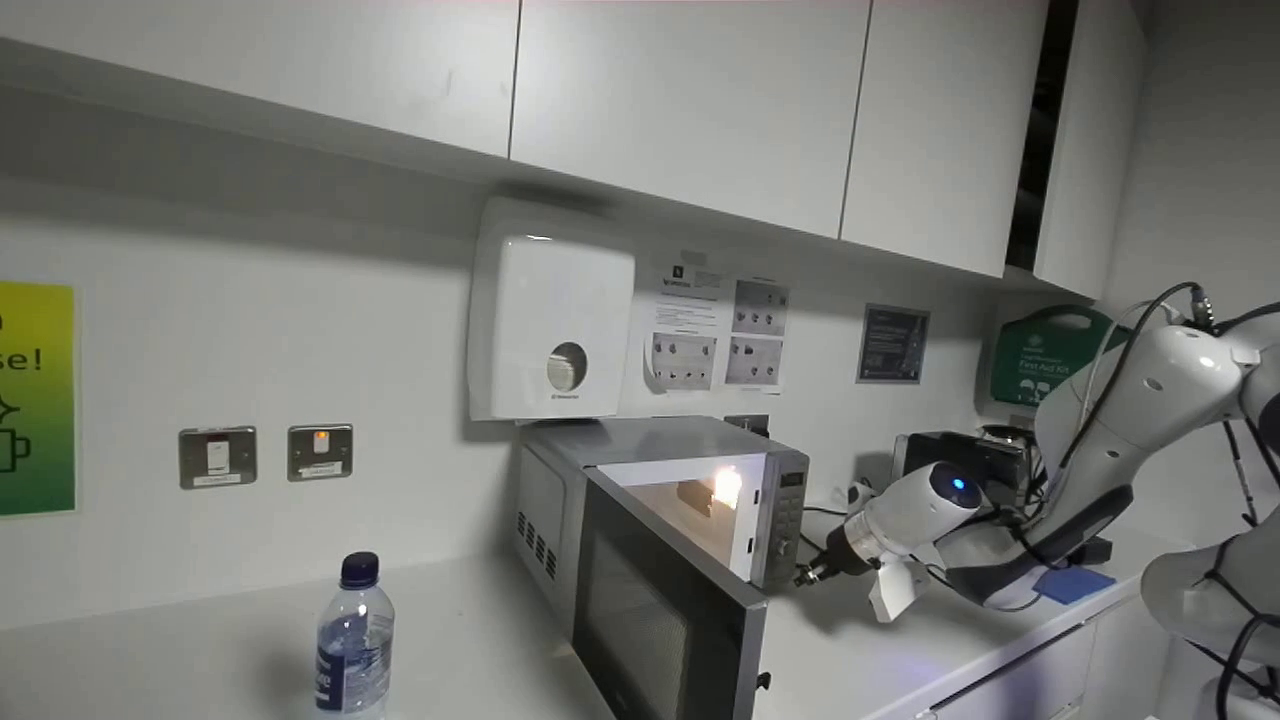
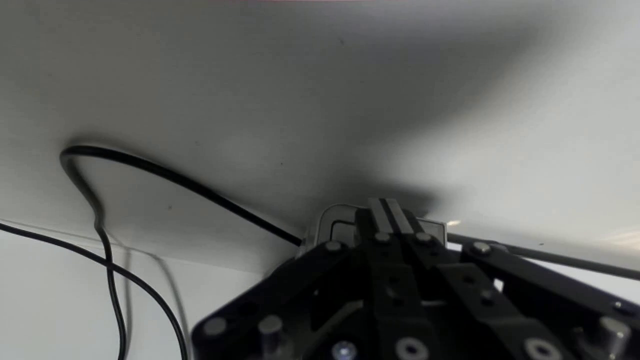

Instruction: Press a button on the microwave

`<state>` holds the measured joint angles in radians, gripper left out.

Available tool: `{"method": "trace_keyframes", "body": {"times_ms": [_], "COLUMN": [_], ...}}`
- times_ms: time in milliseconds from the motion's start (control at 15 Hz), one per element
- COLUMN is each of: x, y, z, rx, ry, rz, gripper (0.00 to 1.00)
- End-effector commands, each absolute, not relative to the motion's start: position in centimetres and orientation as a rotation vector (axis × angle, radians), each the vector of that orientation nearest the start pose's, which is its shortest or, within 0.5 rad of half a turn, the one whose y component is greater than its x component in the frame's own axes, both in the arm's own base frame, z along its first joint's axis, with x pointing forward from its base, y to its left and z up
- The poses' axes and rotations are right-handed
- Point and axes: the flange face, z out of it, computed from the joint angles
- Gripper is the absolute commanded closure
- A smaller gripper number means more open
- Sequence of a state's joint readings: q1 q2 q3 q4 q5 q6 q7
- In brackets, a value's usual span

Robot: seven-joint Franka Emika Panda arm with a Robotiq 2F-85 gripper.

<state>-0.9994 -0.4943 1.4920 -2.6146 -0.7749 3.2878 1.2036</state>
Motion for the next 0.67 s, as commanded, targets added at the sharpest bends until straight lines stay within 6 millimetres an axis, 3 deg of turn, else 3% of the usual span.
{"method": "trace_keyframes", "body": {"times_ms": [0, 333, 600], "x": [39.2, 40.9, 41.1], "y": [27.3, 27.4, 28.0], "z": [29.4, 29.0, 28.8], "rx": [-2.917, -2.909, -2.903], "ry": [-0.413, -0.407, -0.434], "rz": [-1.244, -1.353, -1.406], "gripper": [1.00, 1.00, 1.00]}}
